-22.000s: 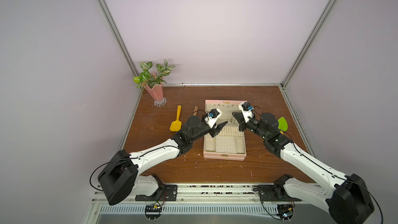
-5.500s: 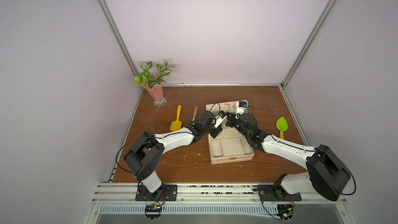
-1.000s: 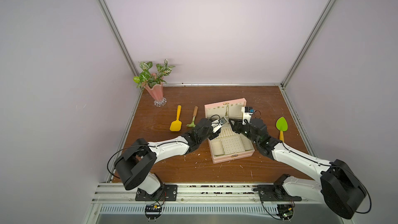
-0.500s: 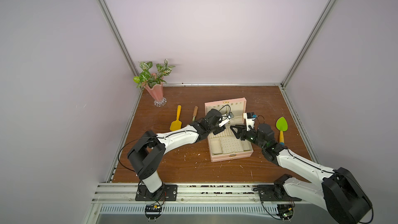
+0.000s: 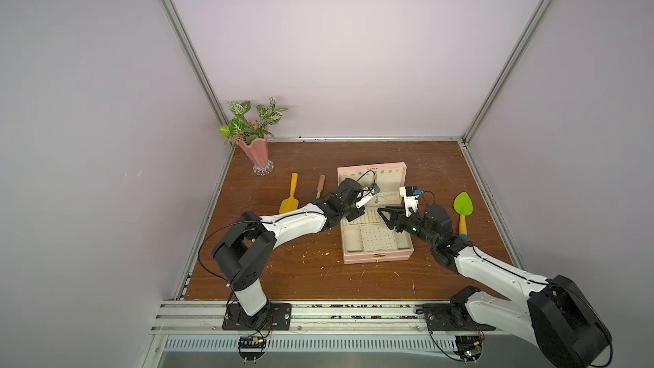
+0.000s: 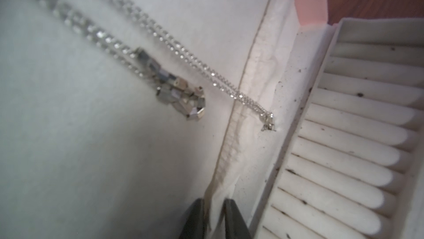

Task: Put jewelry chain into jewelry box
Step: Open the storage slot of the jewelry box.

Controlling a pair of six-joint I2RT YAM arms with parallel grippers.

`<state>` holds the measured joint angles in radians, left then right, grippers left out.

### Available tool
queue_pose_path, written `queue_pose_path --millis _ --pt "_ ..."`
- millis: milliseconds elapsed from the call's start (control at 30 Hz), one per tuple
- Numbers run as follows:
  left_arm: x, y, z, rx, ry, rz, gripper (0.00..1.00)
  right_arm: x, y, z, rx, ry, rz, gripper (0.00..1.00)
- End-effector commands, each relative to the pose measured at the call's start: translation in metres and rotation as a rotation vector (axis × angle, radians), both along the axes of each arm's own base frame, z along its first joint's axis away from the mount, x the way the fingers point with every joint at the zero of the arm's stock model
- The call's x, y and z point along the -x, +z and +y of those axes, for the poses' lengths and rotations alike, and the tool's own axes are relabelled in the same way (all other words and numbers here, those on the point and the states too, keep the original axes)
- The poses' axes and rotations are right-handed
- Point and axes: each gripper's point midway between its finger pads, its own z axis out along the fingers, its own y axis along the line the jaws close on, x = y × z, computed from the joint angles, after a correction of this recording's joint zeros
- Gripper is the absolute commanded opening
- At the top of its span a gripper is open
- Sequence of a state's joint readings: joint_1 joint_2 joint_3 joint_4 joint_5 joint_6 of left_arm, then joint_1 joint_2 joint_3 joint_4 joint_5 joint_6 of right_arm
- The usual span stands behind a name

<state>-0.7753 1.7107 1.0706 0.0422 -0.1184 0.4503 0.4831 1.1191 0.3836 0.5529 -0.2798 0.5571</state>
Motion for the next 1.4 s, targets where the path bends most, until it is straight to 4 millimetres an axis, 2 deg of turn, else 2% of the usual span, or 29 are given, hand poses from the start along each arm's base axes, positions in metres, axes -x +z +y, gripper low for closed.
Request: queue_pose_path --millis 0,67,267,433,800,1033,1233,1367 --pt "-0.001 -0.010 0.007 -0.003 0.003 0.022 0.07 -0.003 0.011 0.002 -0.044 -0.004 -0.023 0.49" --pt "0.004 -0.007 0.003 0.032 -0.019 0.030 0.01 -0.006 0.012 0.002 -0.066 -0.024 0.000 0.50" --pt "0.016 0.003 -0.013 0.152 -0.078 0.077 0.01 -0.022 0.012 0.006 -0.040 -0.180 0.067 0.51" --pt "0.020 0.009 -0.026 0.236 -0.091 0.122 0.01 -0.034 0.009 0.007 -0.077 -0.250 0.103 0.47" --pt "0.014 0.003 -0.032 0.313 -0.034 0.166 0.01 -0.051 0.026 0.022 -0.132 -0.354 0.073 0.36" --pt "0.016 0.000 -0.033 0.337 -0.042 0.168 0.01 -0.060 0.020 0.012 -0.113 -0.468 0.066 0.36" --pt "0.016 0.004 -0.032 0.355 -0.027 0.159 0.01 -0.066 0.029 0.008 -0.079 -0.509 0.039 0.36" --pt "0.019 0.006 -0.030 0.360 -0.030 0.157 0.01 -0.071 0.041 0.014 -0.056 -0.482 -0.001 0.35"
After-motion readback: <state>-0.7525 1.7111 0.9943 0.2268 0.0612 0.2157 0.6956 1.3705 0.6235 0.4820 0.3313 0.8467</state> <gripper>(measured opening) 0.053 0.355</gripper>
